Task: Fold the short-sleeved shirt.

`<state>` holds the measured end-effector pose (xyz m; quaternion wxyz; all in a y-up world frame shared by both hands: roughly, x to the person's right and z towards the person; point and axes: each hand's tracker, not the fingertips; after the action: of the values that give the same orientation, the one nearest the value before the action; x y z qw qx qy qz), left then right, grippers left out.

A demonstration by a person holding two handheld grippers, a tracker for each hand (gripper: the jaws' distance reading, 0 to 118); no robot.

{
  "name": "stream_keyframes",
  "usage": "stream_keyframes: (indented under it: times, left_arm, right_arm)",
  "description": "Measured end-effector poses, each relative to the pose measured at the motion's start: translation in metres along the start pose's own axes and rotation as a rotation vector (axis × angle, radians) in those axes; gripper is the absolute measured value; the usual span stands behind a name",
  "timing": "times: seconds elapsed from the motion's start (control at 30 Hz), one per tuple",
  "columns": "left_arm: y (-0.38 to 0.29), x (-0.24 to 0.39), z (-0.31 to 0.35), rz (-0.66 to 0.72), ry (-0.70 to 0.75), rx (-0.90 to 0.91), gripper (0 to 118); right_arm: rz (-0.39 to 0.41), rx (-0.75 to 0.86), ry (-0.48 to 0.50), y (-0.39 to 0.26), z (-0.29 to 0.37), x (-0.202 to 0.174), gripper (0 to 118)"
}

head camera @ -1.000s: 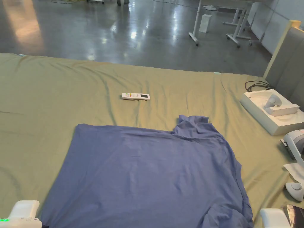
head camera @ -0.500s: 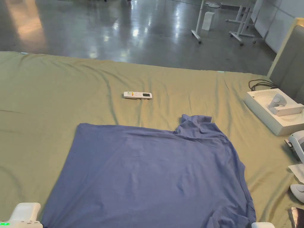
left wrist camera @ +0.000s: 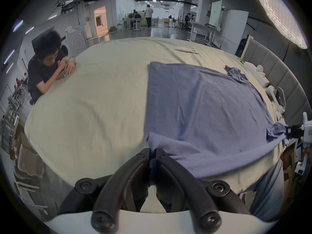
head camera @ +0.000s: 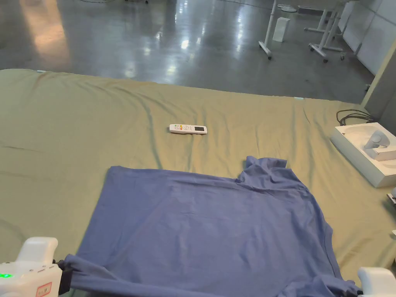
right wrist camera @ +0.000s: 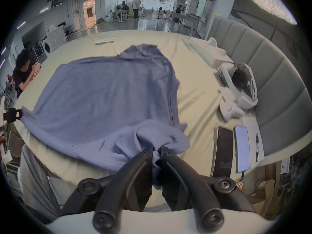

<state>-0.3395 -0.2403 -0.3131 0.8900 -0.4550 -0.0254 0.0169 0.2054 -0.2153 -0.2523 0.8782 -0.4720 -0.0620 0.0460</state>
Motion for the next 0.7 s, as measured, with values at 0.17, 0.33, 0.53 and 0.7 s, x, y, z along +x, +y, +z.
stream_keyframes:
  times: [0.17, 0.33, 0.53, 0.7]
  left_arm:
    - [0.047, 0.003, -0.027, -0.024, 0.014, 0.000, 7]
    - [0.095, 0.003, -0.063, 0.015, 0.005, -0.009, 7]
    - [0.130, 0.009, -0.111, 0.009, 0.029, -0.075, 7]
    - [0.137, 0.003, -0.147, 0.050, 0.021, -0.162, 7]
  right_arm:
    - [-0.009, 0.040, -0.002, 0.053, -0.020, 0.001, 7]
    - [-0.025, 0.045, -0.011, 0.102, -0.060, 0.002, 7]
    - [-0.013, -0.009, -0.023, 0.139, -0.117, -0.004, 7]
    - [-0.011, -0.062, -0.024, 0.145, -0.154, -0.008, 8]
